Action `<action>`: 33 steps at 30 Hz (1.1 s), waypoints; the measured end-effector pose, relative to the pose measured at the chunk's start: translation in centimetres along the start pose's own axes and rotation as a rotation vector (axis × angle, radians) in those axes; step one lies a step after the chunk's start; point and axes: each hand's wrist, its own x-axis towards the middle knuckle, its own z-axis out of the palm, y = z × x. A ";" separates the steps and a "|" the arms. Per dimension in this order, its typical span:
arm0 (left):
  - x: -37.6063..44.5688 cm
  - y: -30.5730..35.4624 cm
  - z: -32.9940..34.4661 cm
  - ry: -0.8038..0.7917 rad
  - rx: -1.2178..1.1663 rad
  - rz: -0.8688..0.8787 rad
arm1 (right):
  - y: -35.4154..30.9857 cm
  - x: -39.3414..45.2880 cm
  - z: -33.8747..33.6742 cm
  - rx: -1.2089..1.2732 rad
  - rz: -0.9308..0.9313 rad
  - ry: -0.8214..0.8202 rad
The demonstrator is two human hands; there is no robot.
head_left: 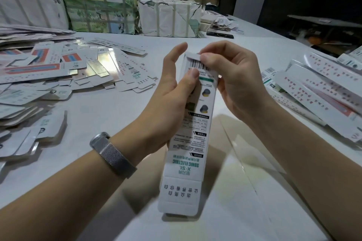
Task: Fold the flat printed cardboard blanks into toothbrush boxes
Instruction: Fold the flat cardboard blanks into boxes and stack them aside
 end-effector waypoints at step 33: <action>-0.1 0.2 -0.2 -0.064 -0.079 -0.016 | -1.1 0.5 -1.8 -0.181 0.014 -0.127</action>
